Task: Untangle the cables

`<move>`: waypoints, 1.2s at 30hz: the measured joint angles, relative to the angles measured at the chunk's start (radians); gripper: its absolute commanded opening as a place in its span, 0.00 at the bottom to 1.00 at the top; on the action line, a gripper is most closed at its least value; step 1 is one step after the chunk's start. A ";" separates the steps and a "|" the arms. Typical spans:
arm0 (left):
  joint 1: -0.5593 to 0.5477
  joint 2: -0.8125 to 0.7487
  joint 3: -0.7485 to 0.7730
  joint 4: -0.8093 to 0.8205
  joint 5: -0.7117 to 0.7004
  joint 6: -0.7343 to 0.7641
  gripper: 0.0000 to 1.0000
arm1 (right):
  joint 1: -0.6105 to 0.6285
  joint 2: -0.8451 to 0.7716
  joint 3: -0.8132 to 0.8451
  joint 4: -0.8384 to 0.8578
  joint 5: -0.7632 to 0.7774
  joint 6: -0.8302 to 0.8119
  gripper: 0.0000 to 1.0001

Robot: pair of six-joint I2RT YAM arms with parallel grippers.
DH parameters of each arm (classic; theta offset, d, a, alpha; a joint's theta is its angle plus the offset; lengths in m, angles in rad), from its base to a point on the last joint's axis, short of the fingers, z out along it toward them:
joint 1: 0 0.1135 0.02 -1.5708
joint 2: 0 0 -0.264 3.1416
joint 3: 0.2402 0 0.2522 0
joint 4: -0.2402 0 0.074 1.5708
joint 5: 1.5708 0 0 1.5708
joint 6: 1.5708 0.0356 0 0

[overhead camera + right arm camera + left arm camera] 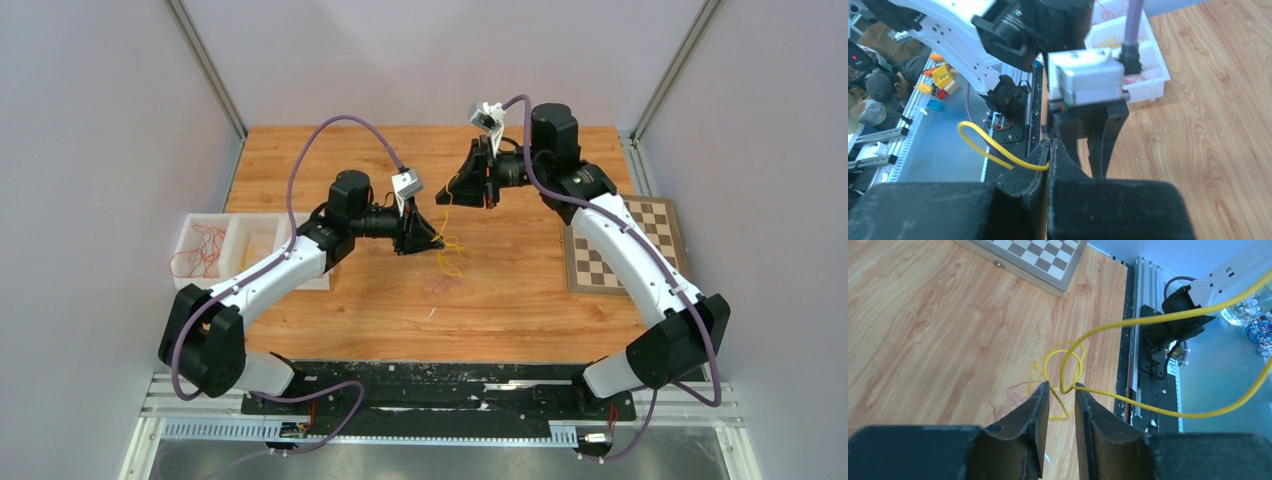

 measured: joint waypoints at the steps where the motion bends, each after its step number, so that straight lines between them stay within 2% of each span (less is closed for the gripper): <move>1: 0.000 0.010 -0.002 0.012 -0.001 -0.005 0.16 | -0.003 0.000 0.010 0.005 -0.005 0.016 0.00; 2: 0.000 0.017 -0.006 0.022 -0.002 -0.014 0.08 | -0.006 0.000 0.021 0.009 -0.009 0.027 0.00; 4: 0.000 0.021 -0.035 0.030 -0.010 -0.003 0.00 | -0.023 0.000 0.055 0.023 -0.023 0.060 0.00; 8: 0.029 0.021 -0.121 0.022 -0.018 0.010 0.00 | -0.107 -0.008 0.110 0.084 -0.044 0.139 0.00; 12: 0.121 0.021 -0.177 0.011 -0.019 -0.003 0.00 | -0.169 -0.035 0.132 0.128 -0.048 0.188 0.00; 14: 0.158 0.016 -0.177 0.010 -0.022 -0.002 0.27 | -0.172 -0.047 0.133 0.140 -0.049 0.199 0.00; 15: 0.166 0.008 -0.177 0.009 -0.021 0.003 0.58 | -0.172 -0.051 0.133 0.143 -0.049 0.202 0.00; 16: 0.167 -0.005 -0.177 0.003 -0.013 -0.001 0.71 | -0.172 -0.053 0.133 0.148 -0.049 0.205 0.00; 17: 0.165 -0.019 -0.177 0.002 -0.005 0.003 0.91 | -0.171 -0.054 0.132 0.152 -0.049 0.211 0.00; 19: 0.156 -0.059 -0.172 0.005 0.008 -0.009 0.99 | -0.171 -0.054 0.125 0.168 -0.050 0.224 0.00; 23: 0.112 -0.117 -0.123 -0.005 0.005 -0.020 1.00 | -0.171 -0.052 0.095 0.202 -0.054 0.265 0.00; 28: 0.033 -0.095 -0.025 0.009 -0.023 -0.017 1.00 | -0.171 -0.043 0.092 0.230 -0.061 0.305 0.00; 31: -0.002 -0.035 0.031 0.021 -0.037 -0.021 0.93 | -0.171 -0.043 0.084 0.262 -0.072 0.327 0.00; 33: -0.018 0.016 0.074 0.032 -0.050 -0.026 0.85 | -0.171 -0.043 0.072 0.278 -0.079 0.344 0.00; 35: -0.030 0.067 0.115 0.047 -0.065 -0.040 0.69 | -0.171 -0.043 0.060 0.285 -0.087 0.359 0.00; 36: -0.034 0.091 0.132 0.055 -0.070 -0.049 0.49 | -0.171 -0.043 0.058 0.288 -0.089 0.366 0.00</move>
